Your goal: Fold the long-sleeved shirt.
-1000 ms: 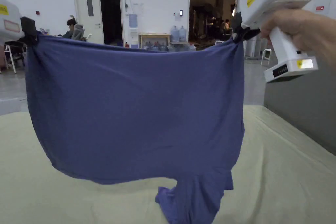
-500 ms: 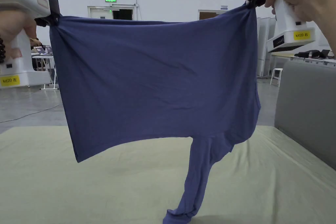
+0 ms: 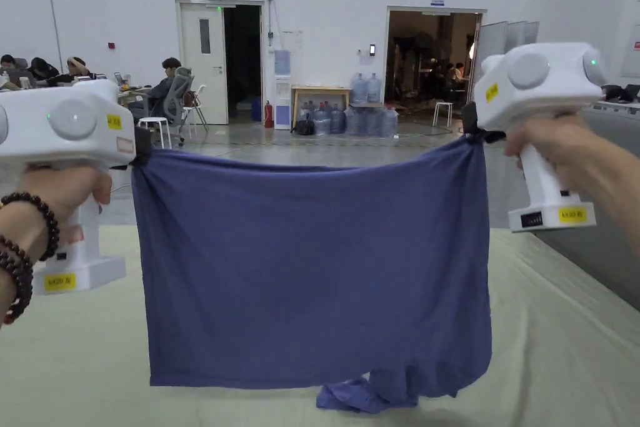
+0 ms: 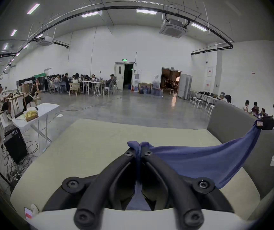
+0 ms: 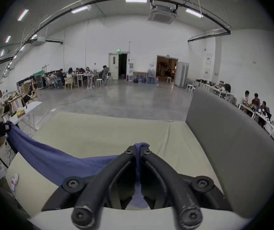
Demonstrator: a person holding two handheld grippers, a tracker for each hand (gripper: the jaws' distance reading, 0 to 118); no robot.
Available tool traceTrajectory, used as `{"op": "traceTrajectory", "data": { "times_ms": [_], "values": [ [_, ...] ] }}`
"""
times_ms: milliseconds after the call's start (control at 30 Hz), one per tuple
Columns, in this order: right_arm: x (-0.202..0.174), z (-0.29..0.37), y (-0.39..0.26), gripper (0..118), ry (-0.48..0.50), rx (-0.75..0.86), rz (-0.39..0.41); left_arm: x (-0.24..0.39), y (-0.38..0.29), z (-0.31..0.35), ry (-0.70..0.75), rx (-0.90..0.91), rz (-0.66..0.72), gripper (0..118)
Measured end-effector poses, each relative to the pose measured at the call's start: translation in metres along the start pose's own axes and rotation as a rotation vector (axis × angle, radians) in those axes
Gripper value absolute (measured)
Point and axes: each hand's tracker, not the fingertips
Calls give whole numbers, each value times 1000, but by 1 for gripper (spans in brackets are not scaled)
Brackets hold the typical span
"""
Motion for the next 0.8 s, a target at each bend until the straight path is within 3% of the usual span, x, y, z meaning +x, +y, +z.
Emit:
{"op": "traceTrajectory", "data": {
  "times_ms": [267,467,700,800],
  "values": [
    [15,60,-89,0,43,-25,38,-6,-65,74,-65,25,-6,0],
    [7,121,-200,0,97,-107,160,-15,-164,141,-68,-14,-33,0],
    [10,181,-354,0,213,-337,149,-36,-288,225,-72,-118,-26,0],
    [9,194,-415,0,239,-492,216,-52,-330,253,-67,-206,26,0]
  ]
}}
